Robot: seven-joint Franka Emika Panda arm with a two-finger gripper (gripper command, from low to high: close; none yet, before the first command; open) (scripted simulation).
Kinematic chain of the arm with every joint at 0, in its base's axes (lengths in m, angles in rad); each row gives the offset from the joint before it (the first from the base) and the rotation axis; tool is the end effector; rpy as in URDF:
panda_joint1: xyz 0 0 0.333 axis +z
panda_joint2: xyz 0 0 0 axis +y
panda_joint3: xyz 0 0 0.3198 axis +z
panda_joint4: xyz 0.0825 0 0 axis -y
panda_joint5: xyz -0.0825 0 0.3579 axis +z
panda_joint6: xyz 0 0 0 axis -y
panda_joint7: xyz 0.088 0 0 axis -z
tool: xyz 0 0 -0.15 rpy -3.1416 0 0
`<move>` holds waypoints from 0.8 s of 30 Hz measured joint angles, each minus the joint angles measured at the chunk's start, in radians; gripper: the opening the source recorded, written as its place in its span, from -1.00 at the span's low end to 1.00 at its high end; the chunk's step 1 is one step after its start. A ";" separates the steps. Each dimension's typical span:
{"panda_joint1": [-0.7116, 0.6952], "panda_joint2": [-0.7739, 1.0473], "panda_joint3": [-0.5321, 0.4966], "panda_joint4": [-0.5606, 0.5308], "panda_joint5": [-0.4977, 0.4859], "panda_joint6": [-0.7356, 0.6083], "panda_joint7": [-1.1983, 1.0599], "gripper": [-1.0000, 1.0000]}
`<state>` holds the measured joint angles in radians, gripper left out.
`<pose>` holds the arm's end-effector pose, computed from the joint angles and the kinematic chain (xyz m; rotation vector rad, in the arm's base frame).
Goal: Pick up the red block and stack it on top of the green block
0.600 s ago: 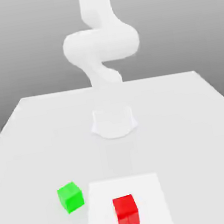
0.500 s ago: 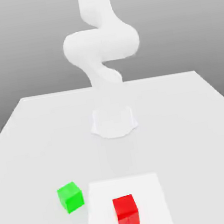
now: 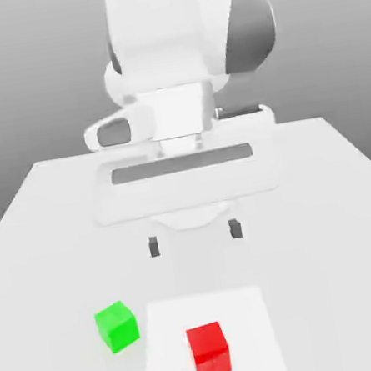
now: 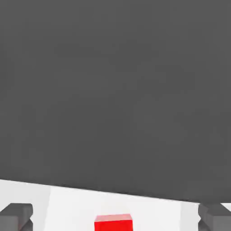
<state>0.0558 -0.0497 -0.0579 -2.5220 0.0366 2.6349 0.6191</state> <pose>0.4644 -0.0010 0.2932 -2.9006 0.9805 -0.2267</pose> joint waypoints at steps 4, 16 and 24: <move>-0.002 0.144 -0.001 -0.043 -0.010 0.065 -0.023 0.00; -0.019 0.383 0.020 -0.028 0.009 0.248 -0.047 -1.00; -0.016 0.196 -0.002 -0.062 -0.021 0.095 -0.008 -1.00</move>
<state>0.0401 0.1463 -0.0603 -2.5840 0.0152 2.7301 0.6115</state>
